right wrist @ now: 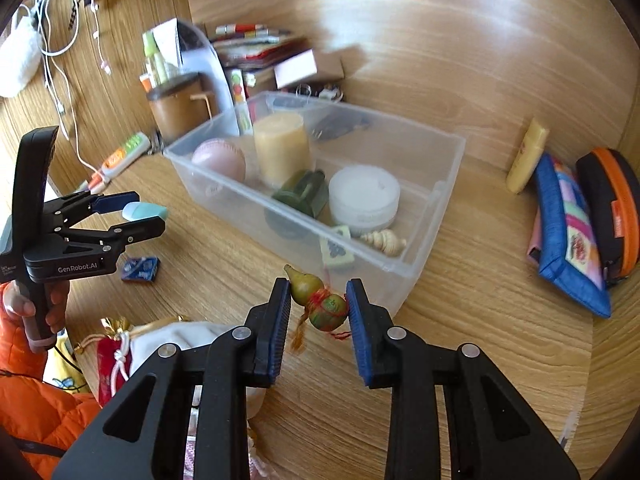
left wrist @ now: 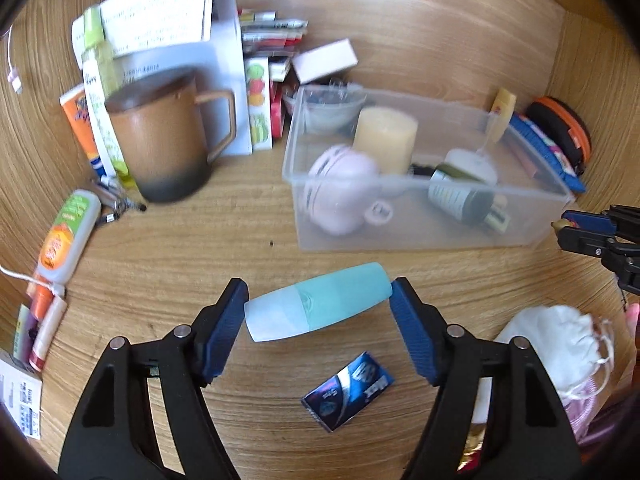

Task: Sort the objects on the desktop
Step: 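Carry the teal tube and gourd ornament over the clear box with both grippers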

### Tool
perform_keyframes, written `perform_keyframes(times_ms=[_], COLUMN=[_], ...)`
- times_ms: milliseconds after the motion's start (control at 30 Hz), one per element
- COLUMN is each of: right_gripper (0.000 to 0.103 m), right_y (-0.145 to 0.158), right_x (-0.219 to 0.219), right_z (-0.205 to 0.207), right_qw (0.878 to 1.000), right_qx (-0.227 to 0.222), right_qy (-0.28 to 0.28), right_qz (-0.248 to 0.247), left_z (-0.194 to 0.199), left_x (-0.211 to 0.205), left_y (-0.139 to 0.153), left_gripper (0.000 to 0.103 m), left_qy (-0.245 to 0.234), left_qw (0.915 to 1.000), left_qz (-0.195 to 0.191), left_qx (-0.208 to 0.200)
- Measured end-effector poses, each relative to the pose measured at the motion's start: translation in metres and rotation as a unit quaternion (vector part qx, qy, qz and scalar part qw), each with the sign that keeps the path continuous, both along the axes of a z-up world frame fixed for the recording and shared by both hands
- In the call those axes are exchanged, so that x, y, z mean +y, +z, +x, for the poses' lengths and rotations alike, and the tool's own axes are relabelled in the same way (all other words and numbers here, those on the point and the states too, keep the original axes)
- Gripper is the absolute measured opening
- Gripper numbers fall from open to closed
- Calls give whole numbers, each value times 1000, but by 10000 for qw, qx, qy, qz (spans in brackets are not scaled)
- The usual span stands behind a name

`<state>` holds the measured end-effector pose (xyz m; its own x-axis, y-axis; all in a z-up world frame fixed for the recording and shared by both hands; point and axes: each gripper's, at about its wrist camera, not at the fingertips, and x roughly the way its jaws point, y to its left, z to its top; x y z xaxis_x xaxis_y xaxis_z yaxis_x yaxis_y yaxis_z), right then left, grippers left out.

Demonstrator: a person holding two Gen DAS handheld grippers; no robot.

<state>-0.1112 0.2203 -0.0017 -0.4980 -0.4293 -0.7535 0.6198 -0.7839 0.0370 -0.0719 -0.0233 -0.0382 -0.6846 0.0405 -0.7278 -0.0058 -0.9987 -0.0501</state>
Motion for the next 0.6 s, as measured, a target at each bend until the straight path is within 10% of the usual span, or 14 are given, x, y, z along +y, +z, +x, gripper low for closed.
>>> perform_keyframes(times_ms=[600], right_gripper=[26], right_y=[39], right_x=[10], right_z=[-17], right_qw=[9982], right_qx=[506], right_qy=[-222], right_qz=[-248], left_z=[-12], left_x=[10], left_y=[40], left_gripper=[72], left_qy=[-292], left_qw=[9982], left_qz=[242], left_qx=[474])
